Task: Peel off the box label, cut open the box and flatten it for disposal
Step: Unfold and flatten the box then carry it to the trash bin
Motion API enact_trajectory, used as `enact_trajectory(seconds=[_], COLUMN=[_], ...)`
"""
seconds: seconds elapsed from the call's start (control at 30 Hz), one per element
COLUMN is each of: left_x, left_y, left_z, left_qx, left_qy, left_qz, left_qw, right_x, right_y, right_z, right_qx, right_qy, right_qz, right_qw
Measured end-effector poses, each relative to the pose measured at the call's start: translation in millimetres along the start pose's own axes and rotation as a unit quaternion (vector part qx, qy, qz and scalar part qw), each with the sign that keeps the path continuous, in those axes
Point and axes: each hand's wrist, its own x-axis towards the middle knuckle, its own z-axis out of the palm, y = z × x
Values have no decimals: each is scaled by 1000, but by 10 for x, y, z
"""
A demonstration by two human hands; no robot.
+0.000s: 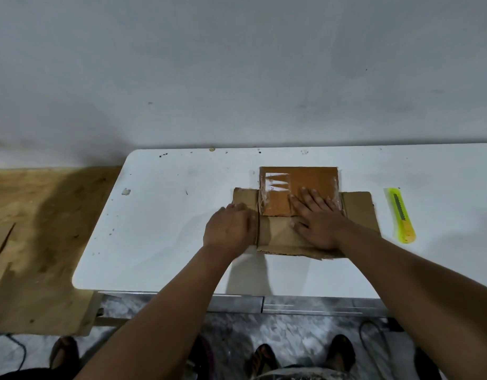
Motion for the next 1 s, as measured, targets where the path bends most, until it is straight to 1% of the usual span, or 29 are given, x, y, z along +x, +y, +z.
enact_trajectory(seconds=[0.03,0.1,0.13,0.17,0.23,0.3,0.33,0.43,0.6,0.67,0.73,0.77,0.83,0.9,0.93,1.0], left_x=[72,214,286,355,489,583,612,666,722,734,751,754,745,723,707,688], left_y=[29,63,76,80,81,74,77,102,104,89,93,98,115,138,149,181], left_z=[-40,-53,-47,-46,-58,-60,-66,-84,-21,35,47,46,49,54,44,3], left_qx=[20,42,34,23,36,68,76,87,54,65,65,63,53,58,69,72], left_qy=[18,36,14,-34,-128,-174,-180,-183,-153,-142,-146,-148,-145,-137,-137,-143], left_qz=[-11,3,16,33,93,142,146,127,106,108,93,83,64,68,75,72], left_qw=[1000,998,999,999,987,972,970,971,981,982,983,984,986,987,985,984], right_x=[16,37,41,41,47,52,52,35,-18,-104,-282,-391,-619,-811,-867,-890], right_y=[14,35,43,51,59,54,52,56,110,149,186,197,211,213,230,297], right_z=[-11,-21,-22,-20,-7,2,7,20,-78,-143,-193,-209,-220,-216,-200,-146], right_qx=[3,13,16,17,19,17,14,21,78,115,143,147,145,130,126,143], right_qy=[-1,0,1,1,1,5,10,19,13,33,64,73,64,42,46,92], right_qz=[0,2,2,0,-2,-4,-5,-10,-37,-39,-40,-50,-71,-86,-94,-98], right_qw=[1000,1000,1000,1000,1000,1000,1000,1000,996,992,987,985,985,987,987,981])
